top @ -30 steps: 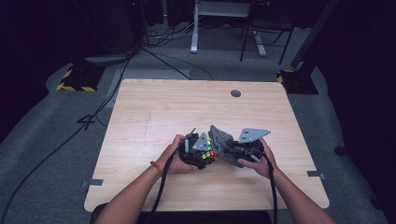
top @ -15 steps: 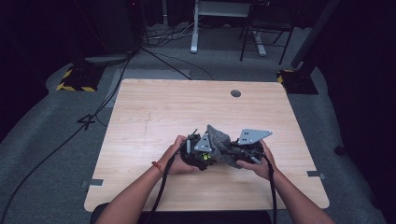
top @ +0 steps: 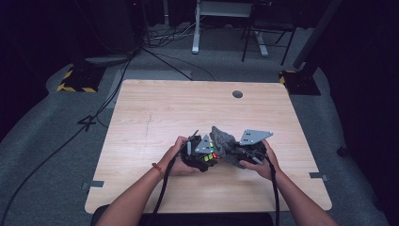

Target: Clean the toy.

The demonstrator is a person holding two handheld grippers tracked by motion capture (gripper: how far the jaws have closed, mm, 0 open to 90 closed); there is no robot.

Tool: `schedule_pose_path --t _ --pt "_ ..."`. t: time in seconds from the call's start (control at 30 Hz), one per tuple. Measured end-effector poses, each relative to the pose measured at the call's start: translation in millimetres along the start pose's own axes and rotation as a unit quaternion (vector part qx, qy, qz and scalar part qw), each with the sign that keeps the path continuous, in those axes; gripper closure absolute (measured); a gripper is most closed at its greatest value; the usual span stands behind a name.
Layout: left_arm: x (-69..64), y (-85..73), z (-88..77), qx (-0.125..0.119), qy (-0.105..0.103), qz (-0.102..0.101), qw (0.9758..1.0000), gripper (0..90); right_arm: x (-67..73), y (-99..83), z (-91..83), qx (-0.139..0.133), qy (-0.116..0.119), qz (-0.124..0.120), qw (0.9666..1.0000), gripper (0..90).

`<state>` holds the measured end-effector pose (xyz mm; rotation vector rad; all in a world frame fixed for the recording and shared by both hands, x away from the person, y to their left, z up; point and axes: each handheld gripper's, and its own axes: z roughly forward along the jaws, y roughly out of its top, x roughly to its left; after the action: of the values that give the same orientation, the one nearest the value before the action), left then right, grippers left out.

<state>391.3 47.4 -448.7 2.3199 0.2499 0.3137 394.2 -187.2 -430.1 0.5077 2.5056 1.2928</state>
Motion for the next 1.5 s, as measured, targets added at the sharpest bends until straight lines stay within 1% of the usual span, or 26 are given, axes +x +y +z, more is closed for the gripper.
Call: schedule_pose_path --t 0.1,0.13,0.17,0.27,0.3,0.33,0.37,0.4,0.47,0.53,0.63,0.7,0.77,0.83,0.87,0.93,1.0,1.03,1.1,1.17,1.27,1.37,1.43,1.5 --pt "0.1 0.4 -2.8 -0.007 0.001 -0.001 1.0 33.4 -5.0 -4.4 -0.9 0.001 0.002 0.012 0.9999 77.3" --pt "0.0 0.4 -2.9 -0.008 0.001 -0.001 1.0 33.4 -6.6 -5.4 -1.6 -0.004 0.008 0.019 0.9998 77.2" --pt "0.0 0.5 -2.8 -0.008 0.0 -0.002 1.0 33.4 -6.7 -5.4 -2.6 -0.011 0.012 0.021 0.9996 77.3" --pt "-1.2 1.2 -0.2 -0.001 0.002 0.0 1.0 33.4 -1.6 -0.5 -5.2 -0.023 0.014 0.008 0.9996 77.2" --pt "-1.4 1.5 1.0 0.002 0.001 0.003 1.0 33.4 3.9 4.8 -6.0 -0.034 0.024 0.003 0.9991 77.2" --pt "-1.9 1.9 2.7 0.003 0.0 0.003 1.0 33.4 3.9 4.8 -6.0 -0.034 0.024 0.003 0.9991 77.2" --pt "-2.6 2.5 4.2 0.006 -0.001 0.006 1.0 33.4 7.3 7.6 -5.6 -0.038 0.03 0.001 0.9988 77.2" --pt "-3.1 3.0 5.6 0.011 0.0 0.012 0.9999 33.3 11.1 10.3 -4.4 -0.039 0.033 -0.005 0.9987 77.3" --pt "-4.1 2.9 7.9 0.016 0.0 0.014 0.9998 33.3 17.1 14.5 -2.2 -0.038 0.035 -0.016 0.9985 77.3" --pt "-5.2 3.6 9.1 0.019 0.001 0.011 0.9998 33.2 20.0 17.2 -0.2 -0.042 0.043 -0.015 0.9981 77.3" --pt "-5.8 5.4 11.6 0.02 0.0 0.012 0.9997 33.2 23.1 20.4 2.8 -0.045 0.05 -0.015 0.9976 77.2" --pt "-6.7 5.7 12.8 0.024 0.002 0.014 0.9996 33.2 27.1 22.8 5.9 -0.038 0.049 -0.026 0.9977 77.2" --pt "-5.5 4.3 11.9 0.023 0.001 0.01 0.9997 33.2 27.5 23.0 6.1 -0.033 0.041 -0.031 0.9981 77.2" --pt "-3.0 3.8 8.1 0.013 0.004 0.01 0.9999 33.3 23.5 21.5 2.9 -0.033 0.032 -0.027 0.9986 77.2" --pt "-2.5 3.4 6.5 0.011 0.003 0.006 0.9999 33.3 20.2 19.8 0.8 -0.034 0.025 -0.024 0.9988 77.2" --pt "-1.0 2.6 3.4 0.006 0.007 0.002 1.0 33.4 13.6 15.5 -2.8 -0.034 0.019 -0.012 0.9992 77.2" --pt "0.3 1.6 1.3 0.004 0.008 0.0 1.0 33.4 6.5 9.5 -4.9 -0.028 0.007 -0.003 0.9996 77.2" --pt "0.8 0.9 -0.3 -0.003 0.006 -0.004 1.0 33.4 2.9 6.1 -5.1 -0.024 0.003 0.003 0.9997 77.2" --pt "1.2 1.1 -2.9 -0.012 0.007 -0.005 0.9999 33.4 -3.6 -0.5 -4.3 -0.014 -0.003 0.014 0.9998 77.2" --pt "1.3 1.6 -4.5 -0.019 0.007 -0.003 0.9998 33.4 -8.7 -5.4 -2.8 -0.015 0.006 0.03 0.9994 77.2" --pt "1.0 1.6 -4.2 -0.022 0.002 -0.004 0.9998 33.4 -10.7 -7.3 -0.5 -0.018 0.019 0.04 0.9988 77.2" --pt "0.5 1.6 -3.5 -0.021 0.0 -0.003 0.9998 33.3 -10.2 -7.2 -0.9 -0.034 0.039 0.049 0.9975 77.2" --pt "0.5 1.4 -2.3 -0.02 -0.005 -0.006 0.9998 33.3 -9.7 -6.4 -2.1 -0.042 0.045 0.051 0.9967 77.3" --pt "0.4 1.7 -0.9 -0.017 -0.006 -0.002 0.9998 33.2 -8.2 -4.8 -3.5 -0.055 0.055 0.052 0.9956 77.3"
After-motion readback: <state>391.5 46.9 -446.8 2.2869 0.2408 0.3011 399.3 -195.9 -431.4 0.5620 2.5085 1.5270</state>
